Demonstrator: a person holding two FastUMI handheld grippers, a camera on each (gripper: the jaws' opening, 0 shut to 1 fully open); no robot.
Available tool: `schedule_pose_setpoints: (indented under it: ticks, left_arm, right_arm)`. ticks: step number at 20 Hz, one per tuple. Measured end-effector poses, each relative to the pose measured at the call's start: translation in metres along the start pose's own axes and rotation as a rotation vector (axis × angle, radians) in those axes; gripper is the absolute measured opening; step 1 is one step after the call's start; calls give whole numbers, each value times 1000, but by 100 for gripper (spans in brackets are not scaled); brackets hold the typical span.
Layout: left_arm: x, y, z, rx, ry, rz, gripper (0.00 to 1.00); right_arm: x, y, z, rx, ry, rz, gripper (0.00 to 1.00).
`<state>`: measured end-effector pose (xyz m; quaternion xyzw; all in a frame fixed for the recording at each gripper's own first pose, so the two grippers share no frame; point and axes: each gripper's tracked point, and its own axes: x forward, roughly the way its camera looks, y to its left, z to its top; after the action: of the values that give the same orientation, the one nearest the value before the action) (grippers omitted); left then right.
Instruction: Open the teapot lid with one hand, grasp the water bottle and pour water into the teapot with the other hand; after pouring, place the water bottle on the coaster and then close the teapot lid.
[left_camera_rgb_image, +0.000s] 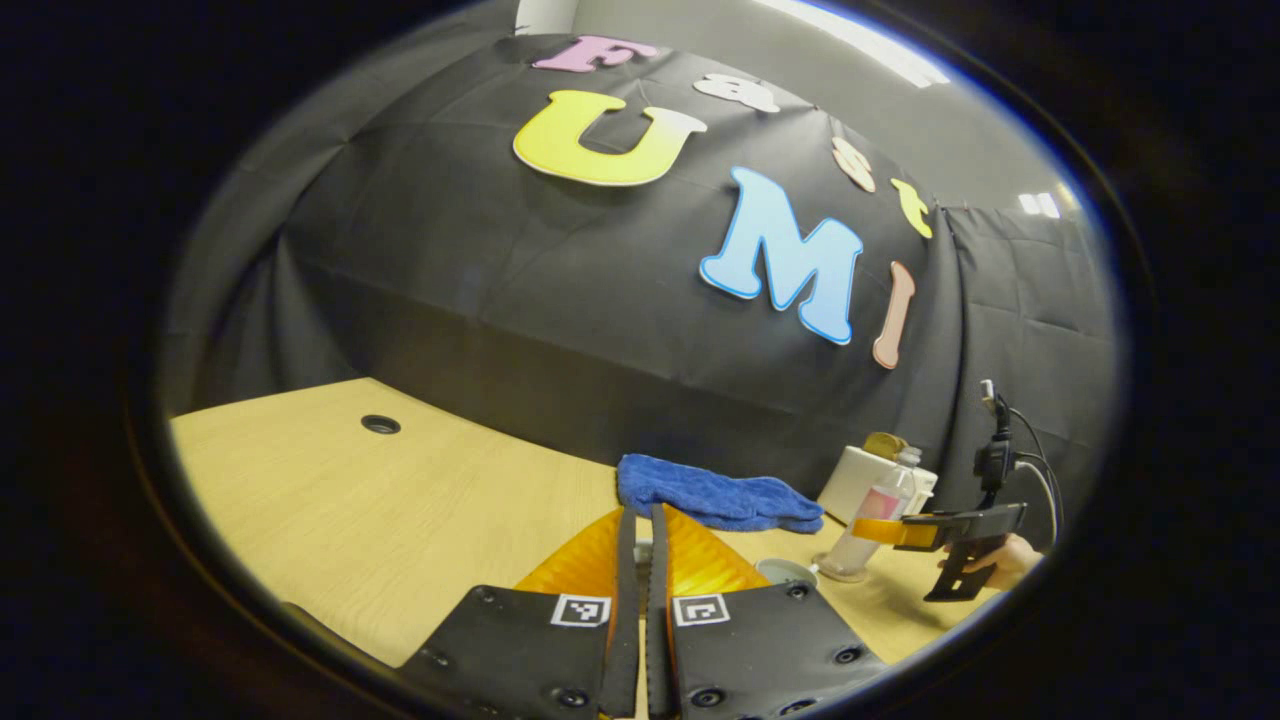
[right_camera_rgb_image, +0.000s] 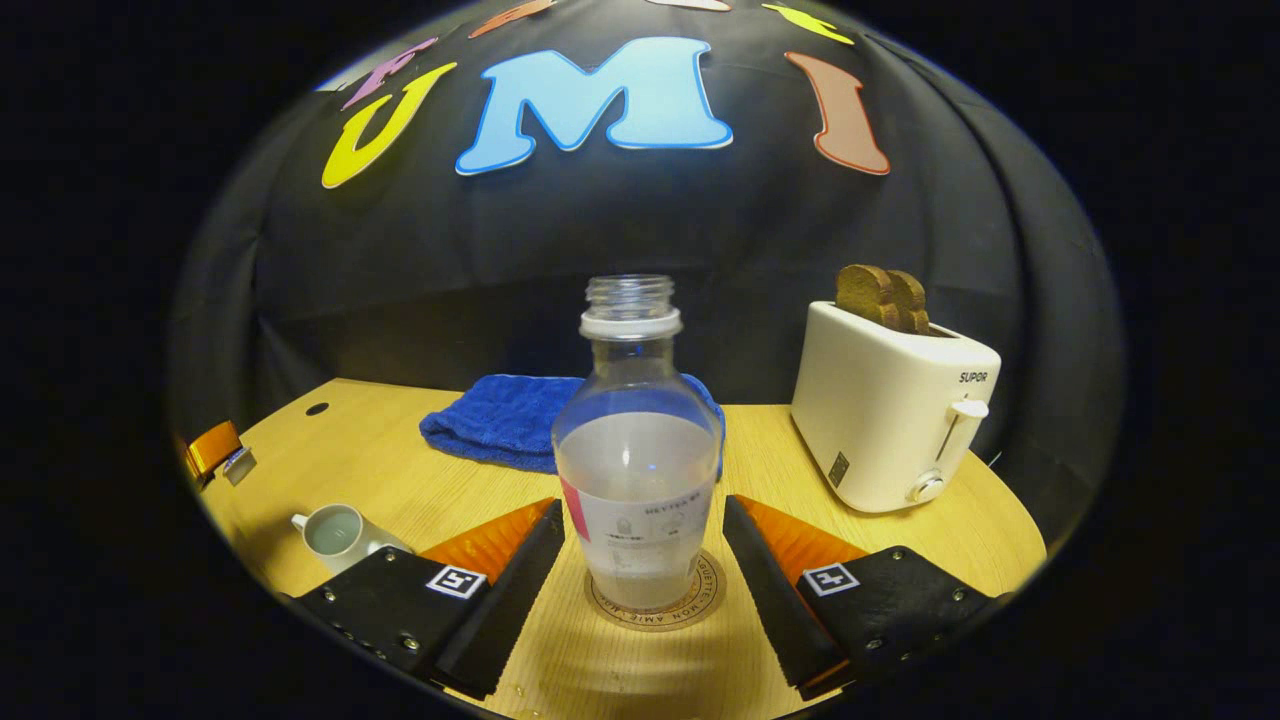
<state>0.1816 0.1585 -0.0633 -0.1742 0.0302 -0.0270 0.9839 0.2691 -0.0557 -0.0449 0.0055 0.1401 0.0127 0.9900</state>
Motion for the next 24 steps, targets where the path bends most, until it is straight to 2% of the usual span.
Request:
schedule_pose_setpoints:
  ticks: [6,10,13,18,24]
  left_arm:
    - [1,-25,-8,41,25,-48,10]
    - [3,-39,-5,129,33,-37,9]
    - [10,-66,-5,162,38,-63,10]
    - [32,-100,-26,239,71,-75,10]
    - [53,-118,-46,307,101,-75,10]
  right_arm:
    - [-47,-3,-3,22,-47,-5,99]
    - [-85,-5,-7,-45,-111,-34,99]
    - [-105,-1,-13,-64,-117,-37,99]
    - [-117,11,-20,-126,-143,-29,99]
    - [-119,17,-27,-166,-153,-14,99]
